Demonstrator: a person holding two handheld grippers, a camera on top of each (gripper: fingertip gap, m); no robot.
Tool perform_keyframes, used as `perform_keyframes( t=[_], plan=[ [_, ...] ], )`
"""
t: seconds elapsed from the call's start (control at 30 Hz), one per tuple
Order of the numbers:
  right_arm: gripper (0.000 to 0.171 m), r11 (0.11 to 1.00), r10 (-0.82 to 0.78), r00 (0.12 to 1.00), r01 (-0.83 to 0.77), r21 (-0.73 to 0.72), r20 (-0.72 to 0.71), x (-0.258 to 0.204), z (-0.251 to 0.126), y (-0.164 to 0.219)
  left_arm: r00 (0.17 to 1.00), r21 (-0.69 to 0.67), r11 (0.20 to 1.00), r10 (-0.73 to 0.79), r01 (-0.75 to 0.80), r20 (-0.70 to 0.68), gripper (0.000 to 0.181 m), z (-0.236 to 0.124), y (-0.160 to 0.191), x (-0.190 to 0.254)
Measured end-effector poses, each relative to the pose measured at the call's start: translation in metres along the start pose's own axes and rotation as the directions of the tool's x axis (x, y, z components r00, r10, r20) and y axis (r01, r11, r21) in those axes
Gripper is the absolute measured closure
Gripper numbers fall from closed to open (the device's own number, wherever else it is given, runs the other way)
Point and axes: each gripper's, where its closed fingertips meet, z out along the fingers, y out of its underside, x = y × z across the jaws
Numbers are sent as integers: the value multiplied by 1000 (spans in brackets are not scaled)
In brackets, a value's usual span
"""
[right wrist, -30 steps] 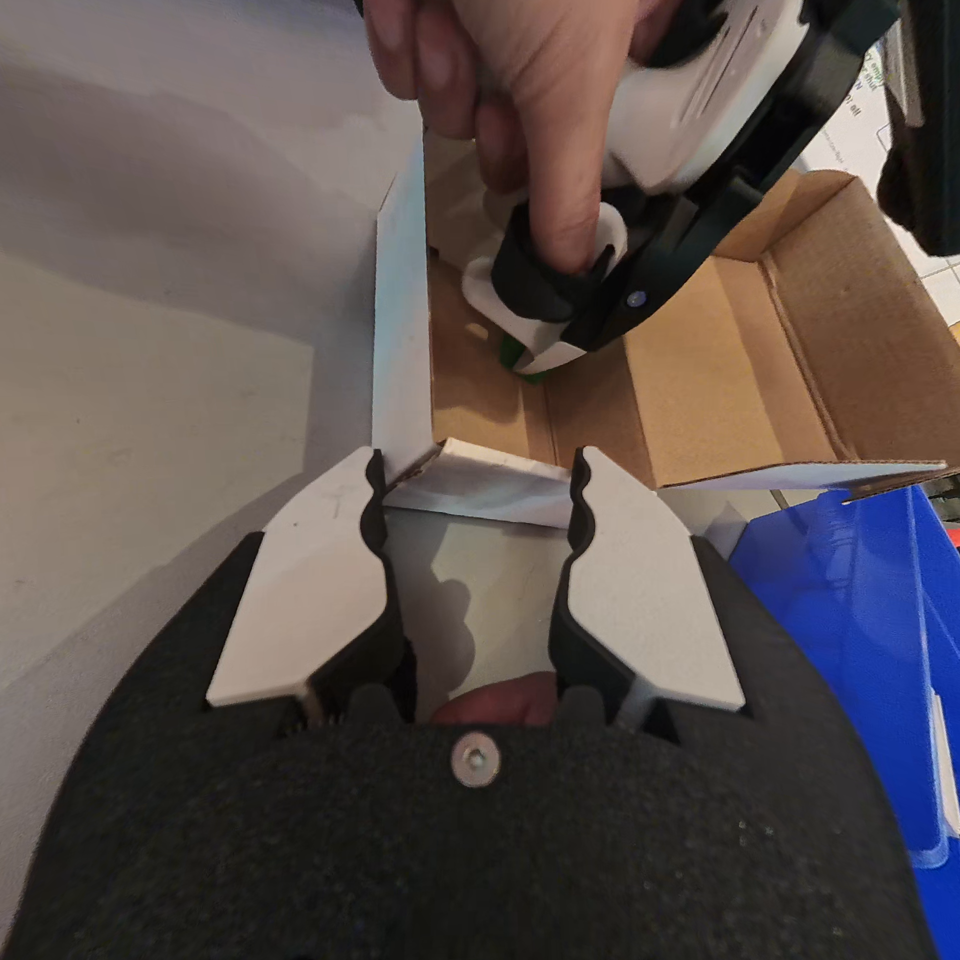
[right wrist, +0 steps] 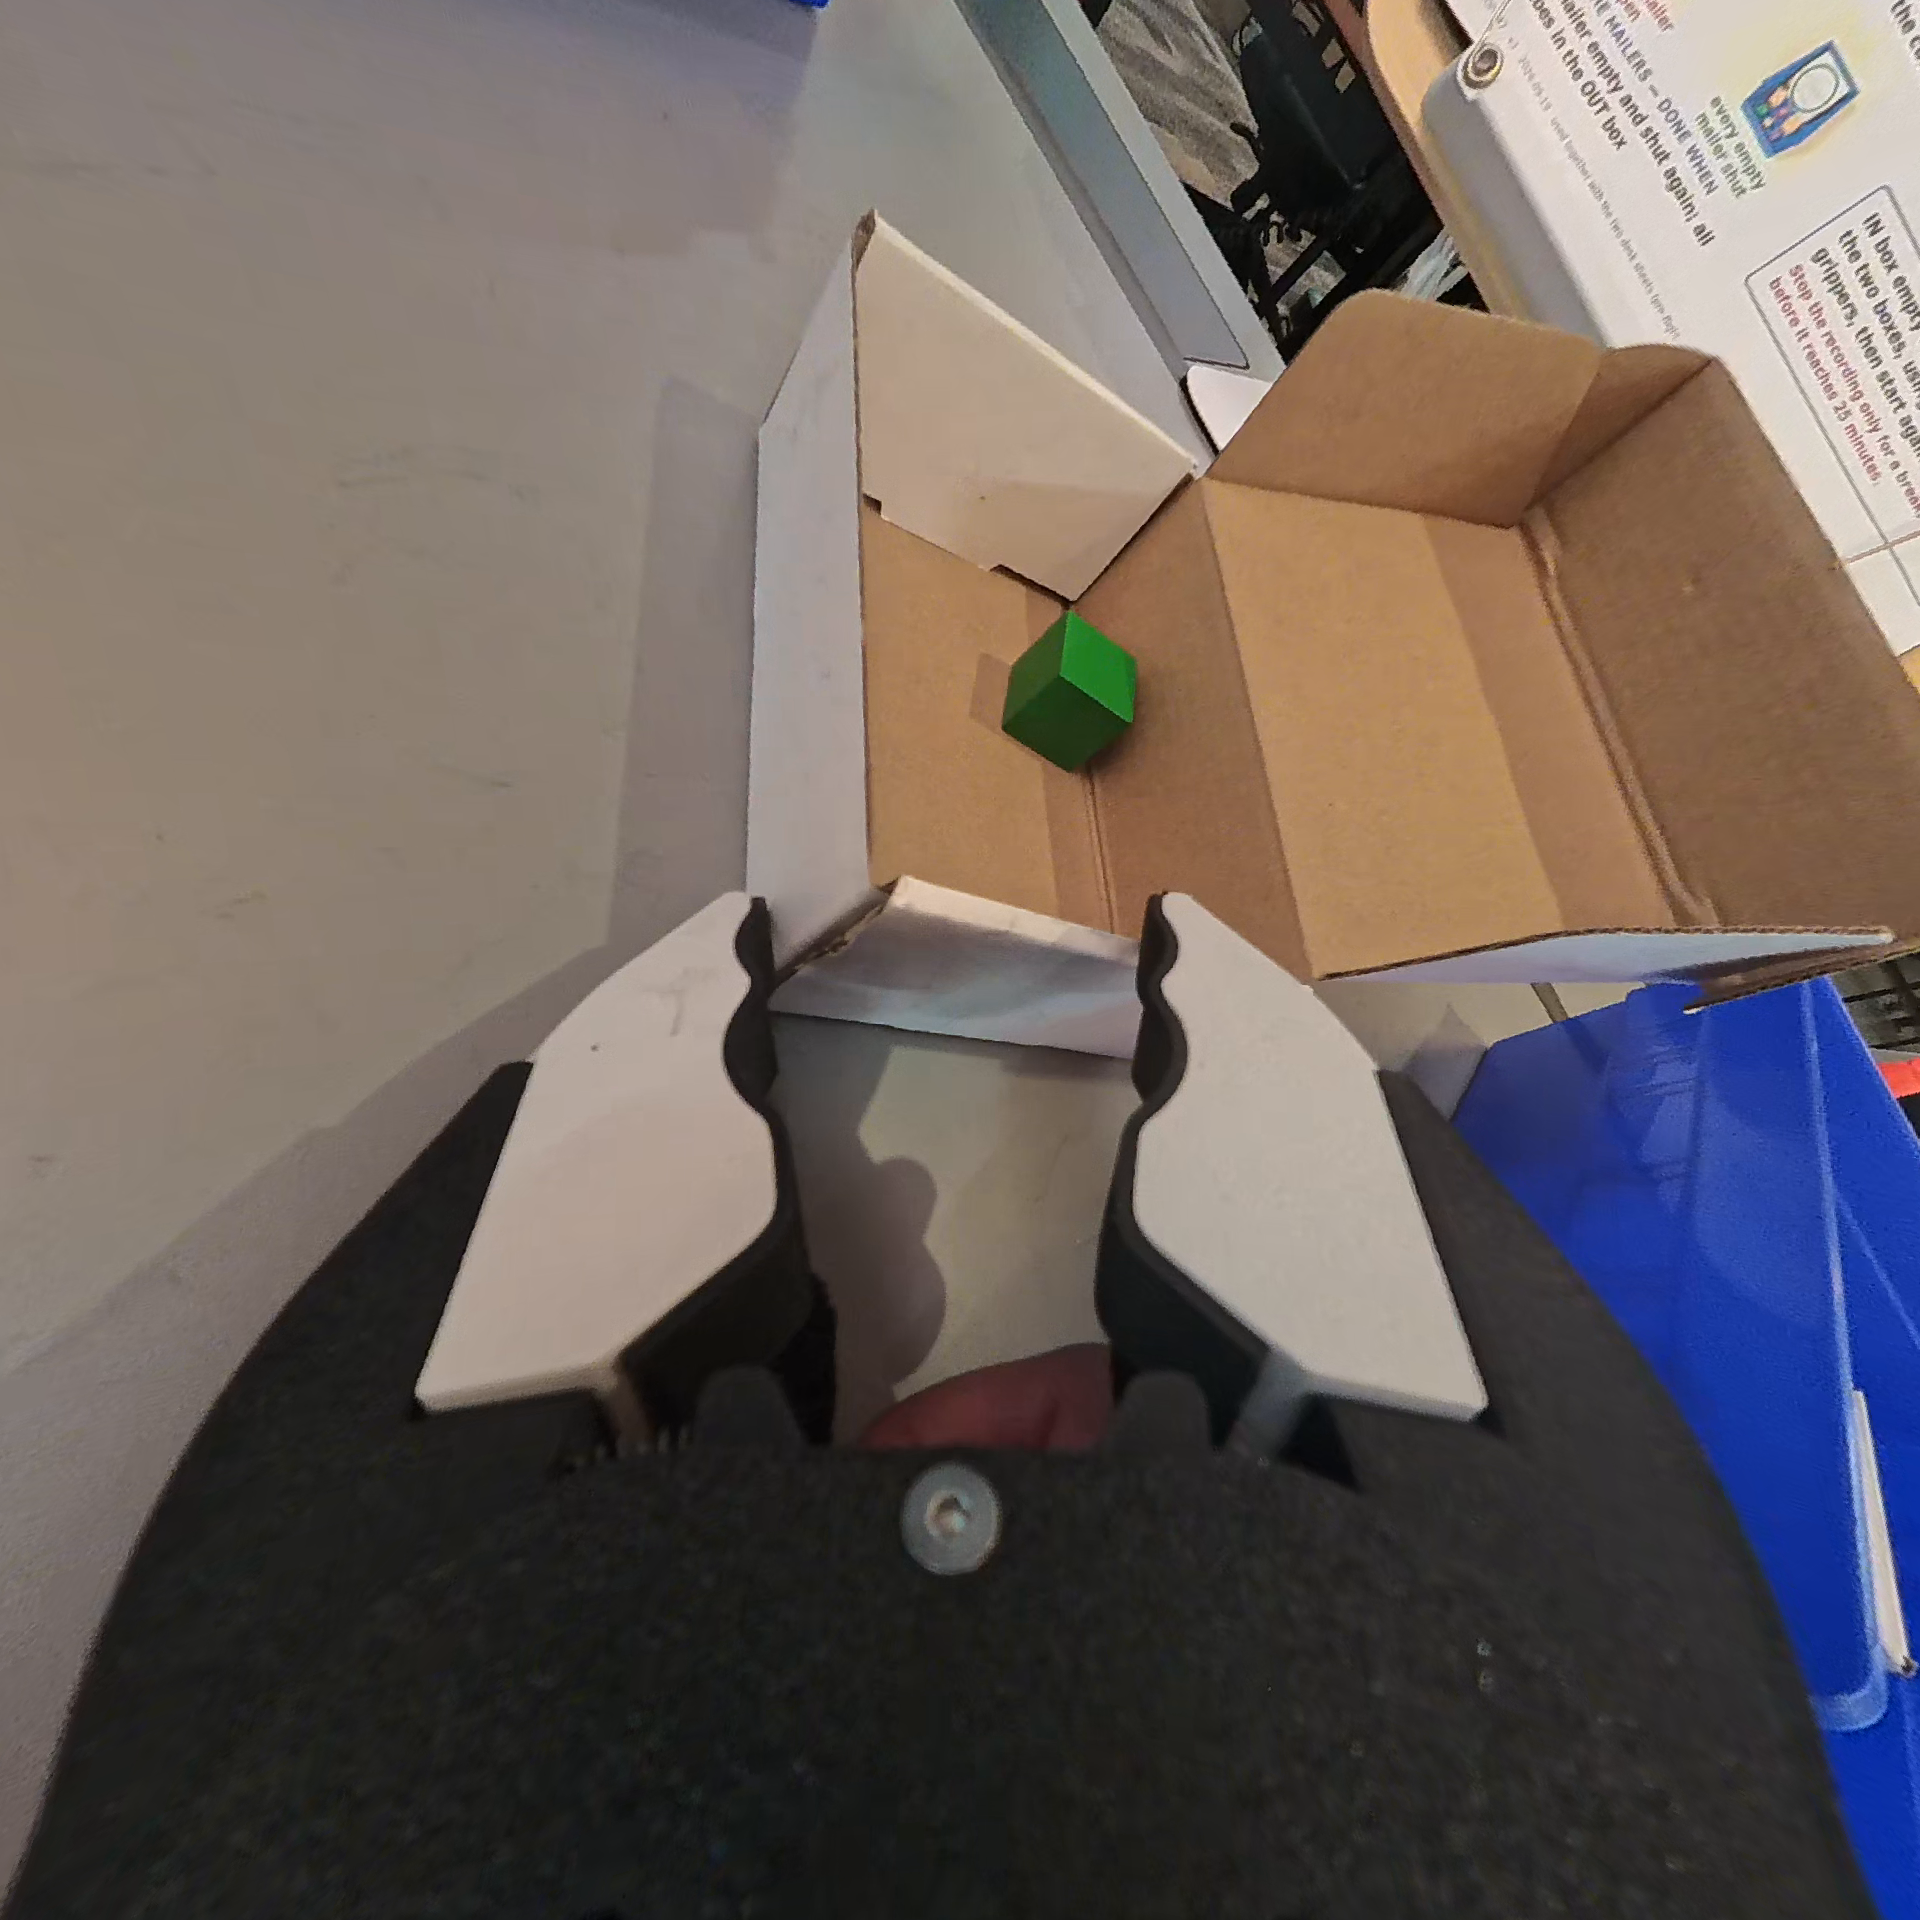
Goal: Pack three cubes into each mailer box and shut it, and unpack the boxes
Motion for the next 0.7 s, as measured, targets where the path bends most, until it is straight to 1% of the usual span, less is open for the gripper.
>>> perform_keyframes(
  t=[0.07, 0.1, 0.17, 0.2, 0.27, 0.33, 0.4, 0.47, 0.53, 0.63, 0.7],
  plan=[
    [104, 1000, 0, 1000, 0, 0, 0, 0, 0, 0, 1000, -26, 999, 20, -20, -14, 136, -4, 5, 3],
    [104, 1000, 0, 1000, 0, 0, 0, 0, 0, 0, 1000, -1, 1000, 21, -21, 14, 136, -11, 2, 0],
    [104, 1000, 0, 1000, 0, 0, 0, 0, 0, 0, 997, 95, 995, 10, -17, 76, 136, -40, -10, -4],
    [104, 1000, -1, 1000, 1, 0, -1, 0, 0, 0, 995, 170, 984, 31, -47, 96, 137, -62, -20, 2],
    [104, 1000, -1, 1000, 1, 1, -1, 0, 0, 0, 990, 331, 934, 117, -139, 85, 137, -109, -45, 37],
    [104, 1000, -2, 1000, 2, 1, -1, 0, 0, 0, 968, 447, 868, 251, -219, -15, 137, -145, -67, 101],
    [104, 1000, -4, 1000, 4, 1, -2, 0, 0, 0, 927, 455, 854, 349, -253, -139, 137, -158, -80, 165],
    [104, 1000, -6, 1000, 6, 2, -3, 0, 0, -1, 884, 444, 822, 450, -355, -127, 137, -153, -98, 216],
    [105, 1000, -11, 1000, 11, 4, -6, -1, -1, -1, 855, 386, 811, 509, -440, -95, 137, -133, -116, 256],
    [106, 1000, -18, 1000, 18, 6, -9, -1, -1, -1, 834, 286, 808, 550, -515, -51, 137, -93, -142, 292],
    [106, 1000, -20, 1000, 20, 7, -9, -1, -1, -1, 833, 227, 825, 547, -518, -83, 137, -70, -154, 307]
  ],
)
